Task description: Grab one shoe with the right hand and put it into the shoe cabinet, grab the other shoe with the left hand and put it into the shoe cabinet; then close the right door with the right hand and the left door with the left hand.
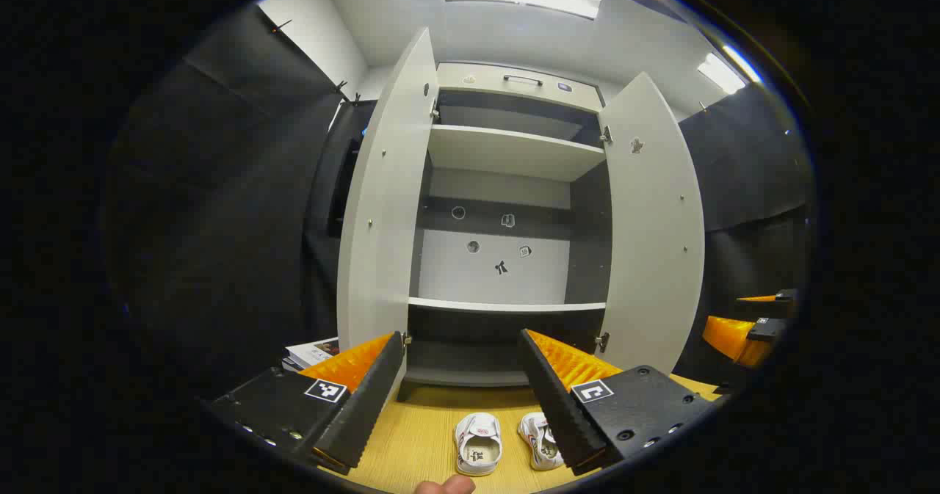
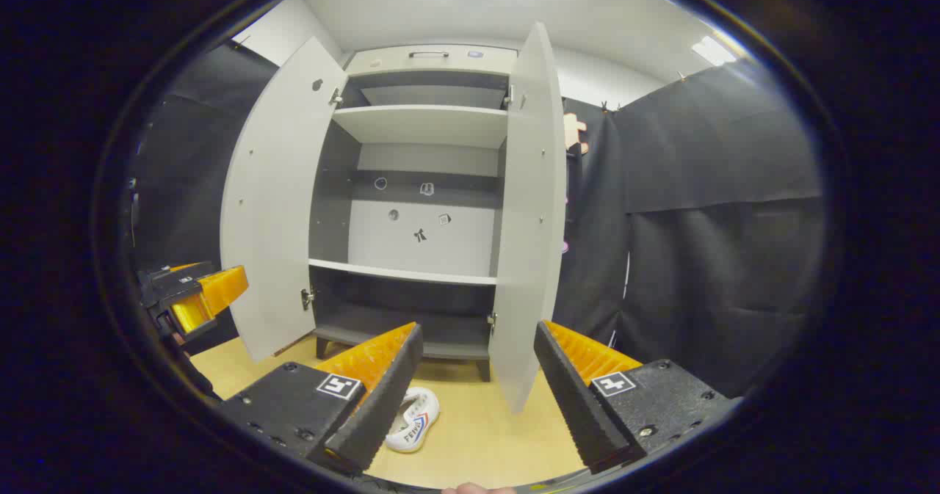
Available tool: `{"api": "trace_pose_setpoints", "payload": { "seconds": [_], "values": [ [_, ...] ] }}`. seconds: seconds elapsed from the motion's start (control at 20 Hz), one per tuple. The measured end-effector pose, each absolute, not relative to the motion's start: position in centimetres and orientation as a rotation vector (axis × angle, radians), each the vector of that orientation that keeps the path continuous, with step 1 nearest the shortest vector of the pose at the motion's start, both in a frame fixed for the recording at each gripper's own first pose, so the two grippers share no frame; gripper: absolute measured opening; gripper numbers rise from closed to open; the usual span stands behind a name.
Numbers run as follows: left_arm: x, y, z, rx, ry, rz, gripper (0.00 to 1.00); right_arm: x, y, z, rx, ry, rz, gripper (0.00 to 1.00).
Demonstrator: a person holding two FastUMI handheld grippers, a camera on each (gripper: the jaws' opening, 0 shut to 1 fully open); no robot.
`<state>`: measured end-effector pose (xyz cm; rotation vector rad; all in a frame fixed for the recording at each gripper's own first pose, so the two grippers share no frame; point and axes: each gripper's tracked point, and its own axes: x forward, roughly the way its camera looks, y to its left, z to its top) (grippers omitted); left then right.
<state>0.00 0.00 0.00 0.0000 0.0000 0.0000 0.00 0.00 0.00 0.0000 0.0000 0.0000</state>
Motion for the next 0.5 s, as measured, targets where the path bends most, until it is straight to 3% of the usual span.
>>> {"api": "trace_pose_setpoints", "payload": {
  "seconds": [0.5],
  "values": [
    [0.03, -0.69, -0.01, 0.017, -0.004, -0.011, 0.95, -0.23, -0.67, 0.17, 0.012, 0.001, -0.007, 0.99]
  ]
}}
